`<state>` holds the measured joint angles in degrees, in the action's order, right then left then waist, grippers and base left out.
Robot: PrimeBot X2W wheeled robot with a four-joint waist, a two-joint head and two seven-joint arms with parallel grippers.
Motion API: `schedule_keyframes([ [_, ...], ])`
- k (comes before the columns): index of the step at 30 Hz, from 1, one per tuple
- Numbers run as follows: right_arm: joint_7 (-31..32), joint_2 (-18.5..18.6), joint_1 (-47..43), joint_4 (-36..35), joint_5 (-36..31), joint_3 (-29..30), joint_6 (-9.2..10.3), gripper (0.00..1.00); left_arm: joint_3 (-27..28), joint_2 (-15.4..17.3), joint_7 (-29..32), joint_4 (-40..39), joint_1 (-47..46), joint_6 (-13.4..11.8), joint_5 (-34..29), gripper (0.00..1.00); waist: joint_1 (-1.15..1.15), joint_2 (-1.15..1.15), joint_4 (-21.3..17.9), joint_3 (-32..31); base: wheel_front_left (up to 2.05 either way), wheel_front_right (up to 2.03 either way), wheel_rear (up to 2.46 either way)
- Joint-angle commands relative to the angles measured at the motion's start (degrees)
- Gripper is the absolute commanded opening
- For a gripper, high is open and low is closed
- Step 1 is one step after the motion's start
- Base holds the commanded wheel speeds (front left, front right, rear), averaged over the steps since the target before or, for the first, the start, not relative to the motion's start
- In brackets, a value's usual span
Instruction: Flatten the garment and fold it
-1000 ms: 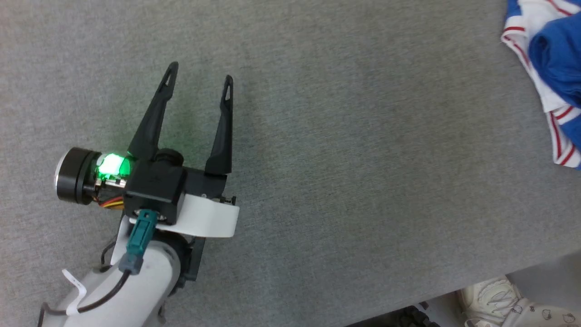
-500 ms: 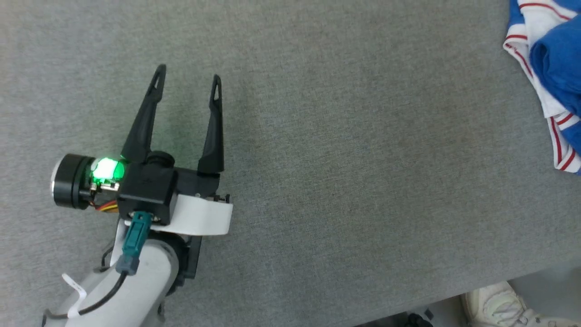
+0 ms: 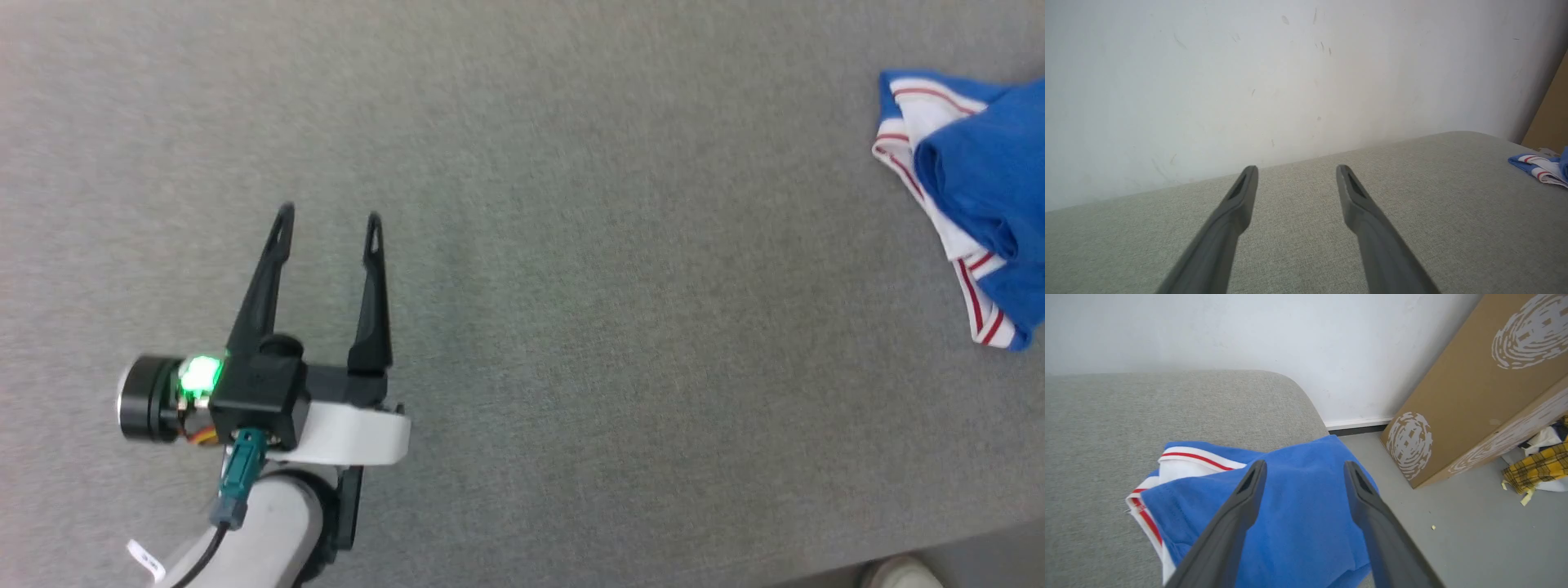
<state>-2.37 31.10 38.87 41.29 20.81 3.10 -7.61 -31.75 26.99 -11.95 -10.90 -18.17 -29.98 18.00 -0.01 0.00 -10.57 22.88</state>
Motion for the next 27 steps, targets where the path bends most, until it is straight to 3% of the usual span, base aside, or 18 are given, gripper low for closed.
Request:
schedule_keyframes([
  [1,-0.34,-0.31,-1.09,-0.66,0.32,0.09,0.12,1.00,0.22,-0.21,-0.36,0.28,0.79,-0.30,0.31,1.00,0.01,0.00,3.08,-4.49,0.00,0.00,0.00],
  [7,-0.69,-4.36,-12.12,-11.27,1.66,3.51,0.12,1.00,0.83,-0.86,-1.78,2.18,5.12,-0.06,2.66,1.00,0.01,0.00,6.10,-10.50,0.00,0.00,0.00],
  [13,0.17,-10.86,-22.04,-23.46,-2.20,7.12,0.12,1.00,2.89,-0.46,-2.54,3.56,9.48,-0.20,4.68,1.00,0.01,0.00,7.98,-14.81,0.00,0.00,0.00],
  [18,1.39,-16.54,-27.84,-32.25,-5.88,6.53,0.12,1.00,4.87,-1.14,-2.89,3.25,12.22,-0.51,5.56,1.00,0.01,0.00,9.00,-17.42,0.00,0.00,0.00],
  [27,0.95,-23.56,-34.34,-41.12,-10.82,3.37,0.12,1.00,7.21,-2.23,-3.03,2.44,14.90,4.24,5.52,1.00,0.01,0.00,10.91,-21.05,0.00,0.00,0.00],
])
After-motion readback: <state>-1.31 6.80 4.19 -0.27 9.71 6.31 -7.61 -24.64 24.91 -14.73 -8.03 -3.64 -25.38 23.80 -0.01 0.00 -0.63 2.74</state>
